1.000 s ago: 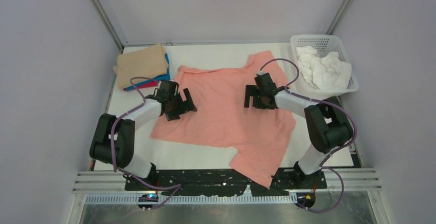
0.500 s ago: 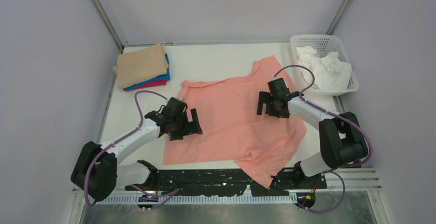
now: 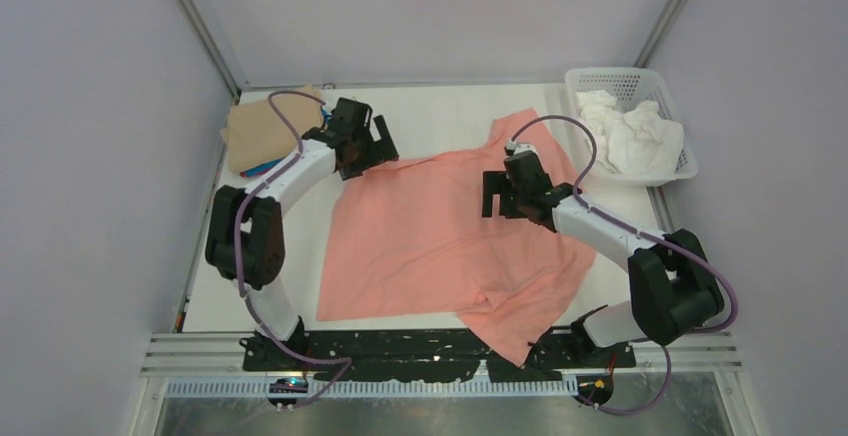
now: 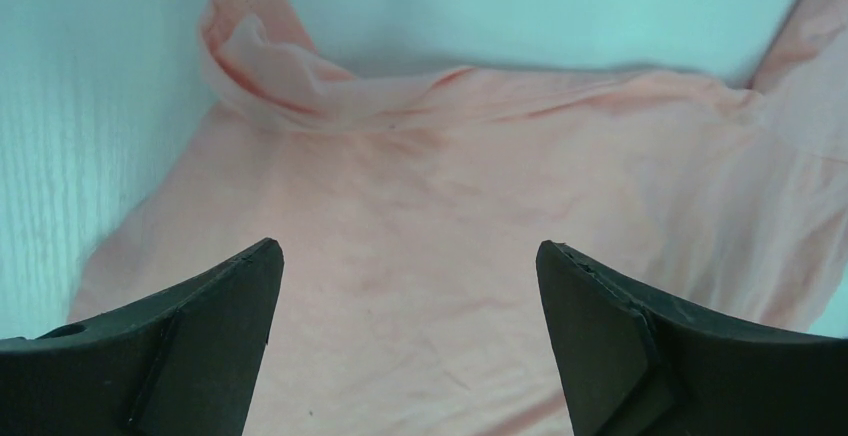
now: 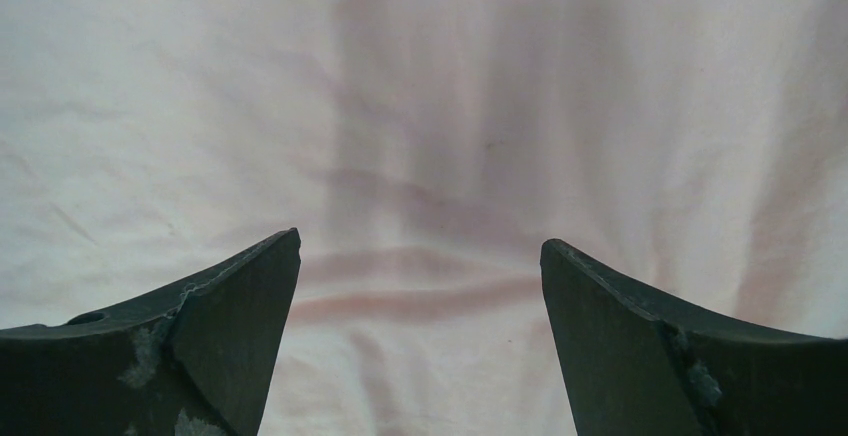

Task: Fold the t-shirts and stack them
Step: Flatten out the tshirt

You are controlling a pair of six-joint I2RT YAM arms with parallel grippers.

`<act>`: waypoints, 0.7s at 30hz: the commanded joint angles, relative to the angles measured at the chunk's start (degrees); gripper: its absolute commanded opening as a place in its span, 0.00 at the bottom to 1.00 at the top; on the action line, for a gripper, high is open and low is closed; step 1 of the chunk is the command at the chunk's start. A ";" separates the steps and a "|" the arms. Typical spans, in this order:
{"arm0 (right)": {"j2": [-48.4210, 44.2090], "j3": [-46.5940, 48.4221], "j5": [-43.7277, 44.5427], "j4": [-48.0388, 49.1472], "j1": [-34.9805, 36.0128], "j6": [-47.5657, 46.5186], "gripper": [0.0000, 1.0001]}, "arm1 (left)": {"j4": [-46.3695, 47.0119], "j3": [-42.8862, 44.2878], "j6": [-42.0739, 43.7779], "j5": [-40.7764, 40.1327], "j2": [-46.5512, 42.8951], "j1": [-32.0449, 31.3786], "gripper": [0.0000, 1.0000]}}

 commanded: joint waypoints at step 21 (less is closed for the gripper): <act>8.86 0.58 4.93 3.38 0.37 0.78 0.95 | 18.20 19.88 -10.80 -3.85 23.12 3.94 1.00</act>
